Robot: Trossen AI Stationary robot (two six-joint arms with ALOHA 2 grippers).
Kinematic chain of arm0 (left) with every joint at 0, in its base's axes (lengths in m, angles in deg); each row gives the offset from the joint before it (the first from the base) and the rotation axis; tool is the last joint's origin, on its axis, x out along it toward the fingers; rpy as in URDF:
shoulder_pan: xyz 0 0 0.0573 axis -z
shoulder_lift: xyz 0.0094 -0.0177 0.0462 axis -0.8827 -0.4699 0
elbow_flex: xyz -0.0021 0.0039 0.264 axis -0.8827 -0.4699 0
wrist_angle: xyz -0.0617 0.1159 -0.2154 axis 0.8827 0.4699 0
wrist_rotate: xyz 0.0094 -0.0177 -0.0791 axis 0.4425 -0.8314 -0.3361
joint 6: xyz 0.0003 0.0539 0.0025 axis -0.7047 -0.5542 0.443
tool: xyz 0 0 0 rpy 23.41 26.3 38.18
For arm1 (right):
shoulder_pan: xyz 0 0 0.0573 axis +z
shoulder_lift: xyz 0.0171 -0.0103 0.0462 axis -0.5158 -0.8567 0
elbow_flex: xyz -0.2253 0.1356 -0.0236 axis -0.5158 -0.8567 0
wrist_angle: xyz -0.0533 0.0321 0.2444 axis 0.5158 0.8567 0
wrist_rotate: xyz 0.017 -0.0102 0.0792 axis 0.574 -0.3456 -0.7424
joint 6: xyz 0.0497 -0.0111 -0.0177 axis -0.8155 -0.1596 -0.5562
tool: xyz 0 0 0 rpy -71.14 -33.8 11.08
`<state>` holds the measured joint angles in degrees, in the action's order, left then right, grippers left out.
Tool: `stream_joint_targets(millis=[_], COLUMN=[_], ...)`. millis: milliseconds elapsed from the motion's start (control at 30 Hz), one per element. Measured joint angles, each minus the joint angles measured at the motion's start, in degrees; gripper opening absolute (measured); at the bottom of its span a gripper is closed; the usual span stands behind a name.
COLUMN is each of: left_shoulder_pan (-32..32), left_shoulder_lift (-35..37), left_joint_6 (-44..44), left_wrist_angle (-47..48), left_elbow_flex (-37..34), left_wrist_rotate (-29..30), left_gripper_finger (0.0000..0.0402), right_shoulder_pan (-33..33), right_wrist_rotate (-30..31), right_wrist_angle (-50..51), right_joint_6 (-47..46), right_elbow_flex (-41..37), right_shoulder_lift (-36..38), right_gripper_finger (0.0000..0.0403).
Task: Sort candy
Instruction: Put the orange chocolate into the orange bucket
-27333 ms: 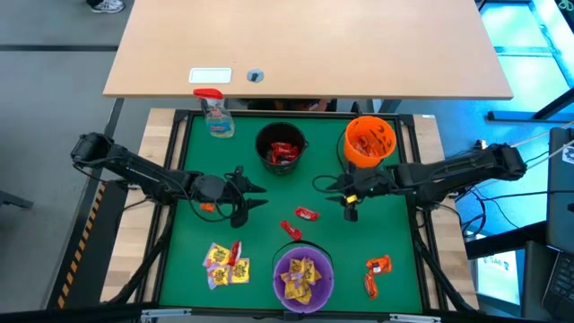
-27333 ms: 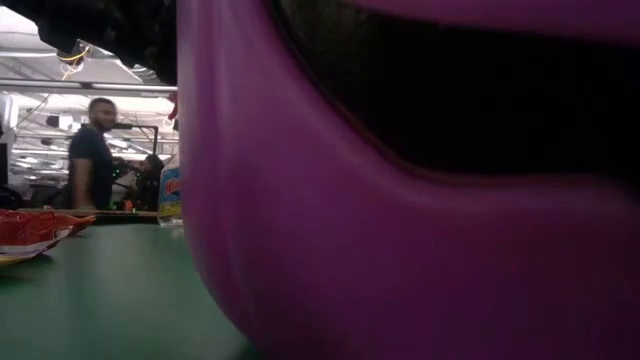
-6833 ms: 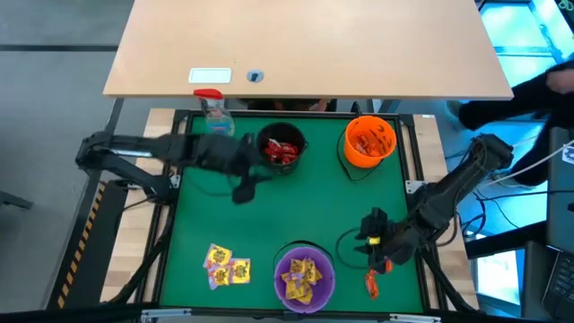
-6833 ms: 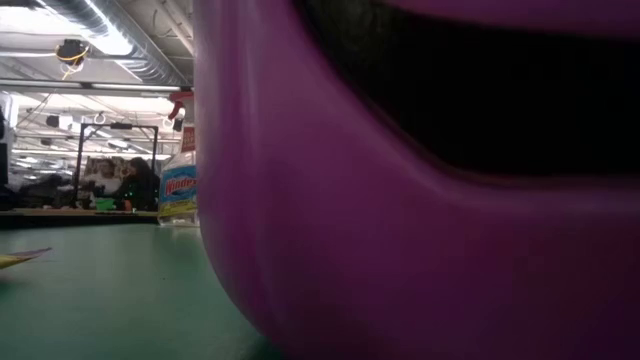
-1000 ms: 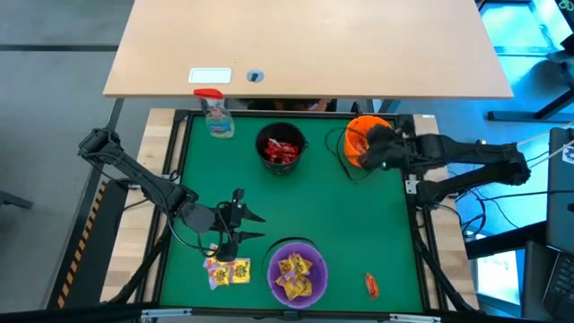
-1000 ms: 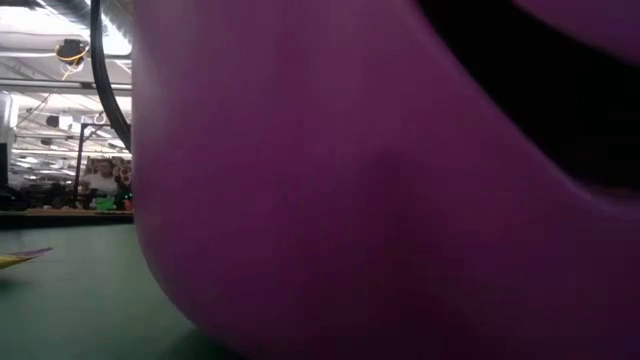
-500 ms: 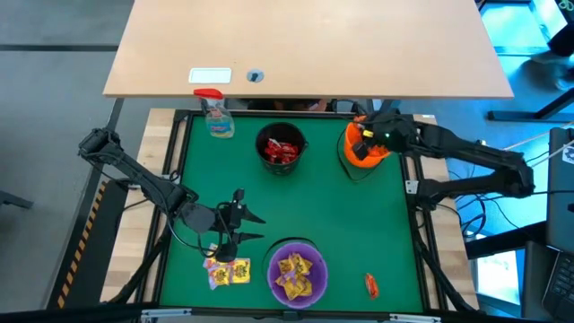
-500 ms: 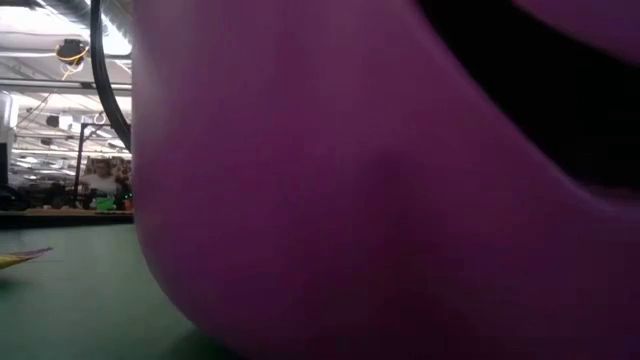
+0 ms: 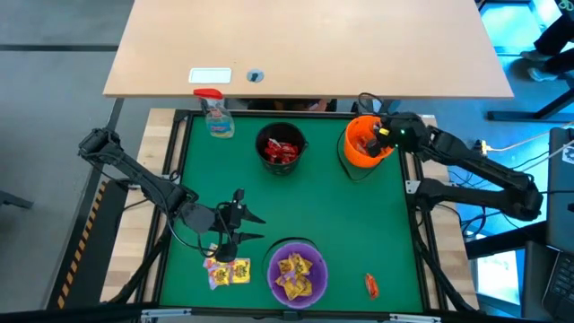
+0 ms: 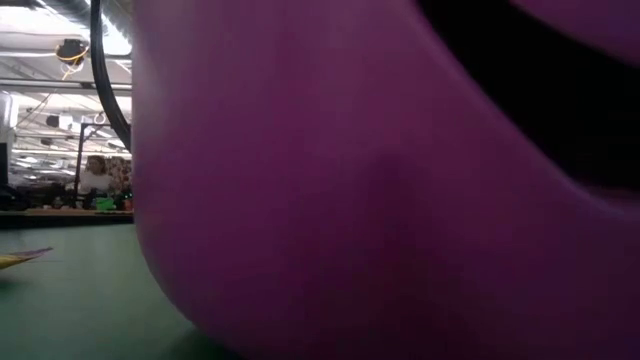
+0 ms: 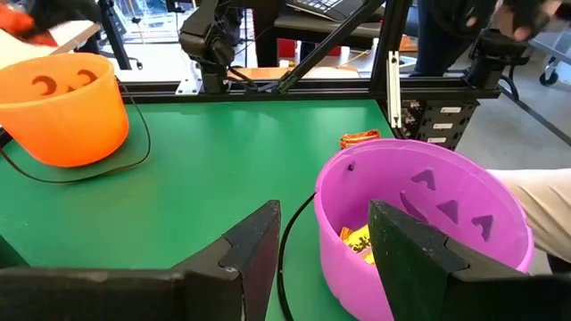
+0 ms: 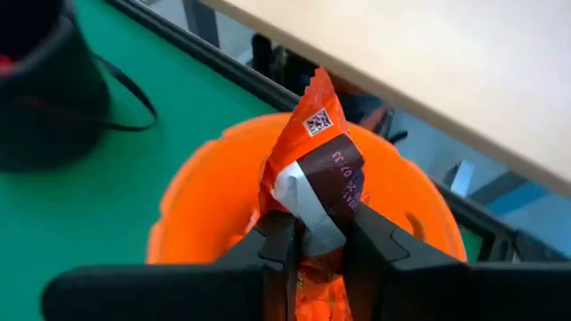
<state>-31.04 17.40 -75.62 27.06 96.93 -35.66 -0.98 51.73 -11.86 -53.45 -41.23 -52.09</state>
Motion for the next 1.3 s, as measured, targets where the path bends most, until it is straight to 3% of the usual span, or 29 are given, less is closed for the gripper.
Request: stream_joint_targets(millis=[133,367,533,633,833,933,1033,1133,1300], left_shoulder_pan=[0.0,0.0,0.0,0.0,0.0,0.0,0.0,0.0,0.0], left_shoulder_lift=[0.0,0.0,0.0,0.0,0.0,0.0,0.0,0.0,0.0], left_joint_6=[0.1,0.2,0.3,0.4,0.4,0.5,0.6,0.6,0.6], left_wrist_angle=[-0.2,-0.2,-0.4,-0.4,-0.4,-0.4,-0.4,-0.4,-0.7], left_elbow_flex=[0.0,0.0,0.0,0.0,0.0,0.0,0.0,0.0,0.0], left_wrist_rotate=[0.0,0.0,0.0,0.0,0.0,0.0,0.0,0.0,0.0], left_gripper_finger=[0.0161,0.0161,0.0161,0.0161,0.0161,0.0161,0.0161,0.0161,0.0161], right_shoulder_pan=[-2.9,-4.9,-4.8,-4.7,-4.1,-0.2,6.2,13.5,27.0], right_wrist_rotate=[-1.8,-4.9,-8.5,-16.0,-37.3,-41.9,-40.7,-35.6,-27.2], right_wrist_angle=[-1.4,-1.4,-0.3,3.3,11.4,14.8,19.7,23.6,21.3], right_joint_6=[-1.1,-1.4,-0.9,-0.8,-6.1,-12.1,-16.4,-22.6,-31.8], right_elbow_flex=[-2.9,-3.5,-2.7,-0.5,3.8,3.8,3.8,3.8,3.8], right_shoulder_lift=[-0.4,0.5,3.6,5.5,9.4,11.7,14.4,16.8,18.5], right_gripper_finger=[0.0080,0.0176,0.0216,0.0221,0.0207,0.0197,0.0191,0.0188,0.0188])
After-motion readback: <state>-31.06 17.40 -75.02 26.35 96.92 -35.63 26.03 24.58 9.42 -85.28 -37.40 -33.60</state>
